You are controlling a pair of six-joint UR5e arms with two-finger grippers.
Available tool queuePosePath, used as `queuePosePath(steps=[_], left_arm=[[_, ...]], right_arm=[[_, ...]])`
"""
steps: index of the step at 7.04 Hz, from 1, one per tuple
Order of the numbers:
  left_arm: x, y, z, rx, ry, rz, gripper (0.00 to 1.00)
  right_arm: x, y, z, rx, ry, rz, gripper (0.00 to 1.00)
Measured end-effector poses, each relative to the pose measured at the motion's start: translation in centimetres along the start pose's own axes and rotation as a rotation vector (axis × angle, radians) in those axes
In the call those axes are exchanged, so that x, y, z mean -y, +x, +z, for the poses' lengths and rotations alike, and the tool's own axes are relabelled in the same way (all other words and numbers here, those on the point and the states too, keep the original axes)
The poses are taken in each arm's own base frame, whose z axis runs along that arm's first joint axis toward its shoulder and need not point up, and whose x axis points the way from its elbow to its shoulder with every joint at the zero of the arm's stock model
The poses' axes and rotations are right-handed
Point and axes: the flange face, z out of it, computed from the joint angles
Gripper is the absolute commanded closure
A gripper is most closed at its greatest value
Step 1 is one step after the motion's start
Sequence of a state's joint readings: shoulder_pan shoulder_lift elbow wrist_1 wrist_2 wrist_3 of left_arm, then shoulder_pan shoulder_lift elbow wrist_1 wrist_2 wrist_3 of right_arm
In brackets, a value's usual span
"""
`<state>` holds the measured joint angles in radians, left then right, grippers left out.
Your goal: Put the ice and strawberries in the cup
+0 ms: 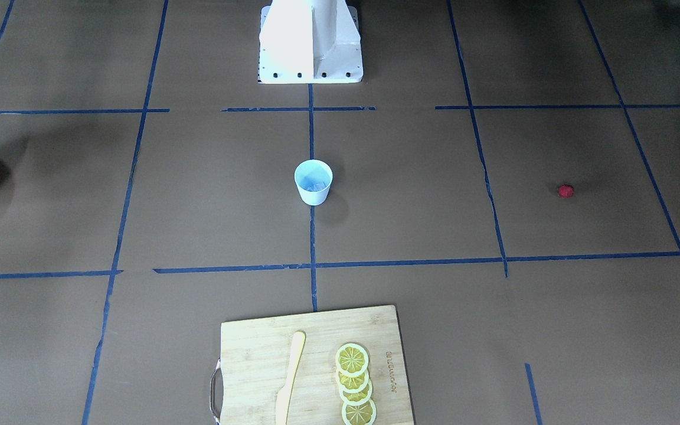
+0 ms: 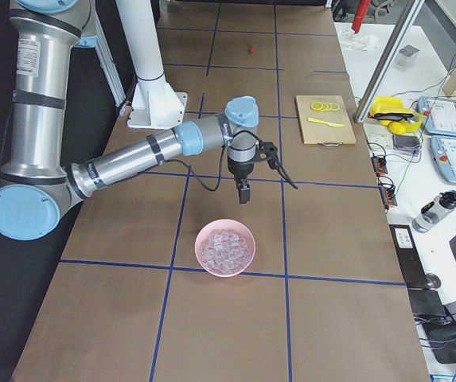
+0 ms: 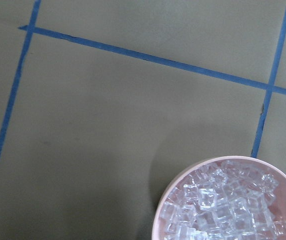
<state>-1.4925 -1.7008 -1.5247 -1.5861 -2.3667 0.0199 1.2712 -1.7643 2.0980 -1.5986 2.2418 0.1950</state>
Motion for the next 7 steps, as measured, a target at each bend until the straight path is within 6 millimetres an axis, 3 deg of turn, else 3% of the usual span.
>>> queuePosePath(steps=[1,3,5,7], left_arm=[[0.0,0.0,0.0,0.000,0.000,0.000,0.00],[0.0,0.0,0.0,-0.001,0.001,0.001,0.00],[0.0,0.0,0.0,-0.002,0.001,0.002,0.00],[0.1,0.0,0.0,-0.002,0.002,0.004,0.00]], right_arm=[[-1.5,2.1,2.1,0.000,0.015,-0.010,0.05],[-2.7,4.6,5.1,-0.026,-0.009,0.000,0.12],[-2.8,4.4,8.4,-0.084,-0.066,-0.041,0.22],[-3.2,4.2,9.8,-0.093,-0.098,-0.058,0.27]])
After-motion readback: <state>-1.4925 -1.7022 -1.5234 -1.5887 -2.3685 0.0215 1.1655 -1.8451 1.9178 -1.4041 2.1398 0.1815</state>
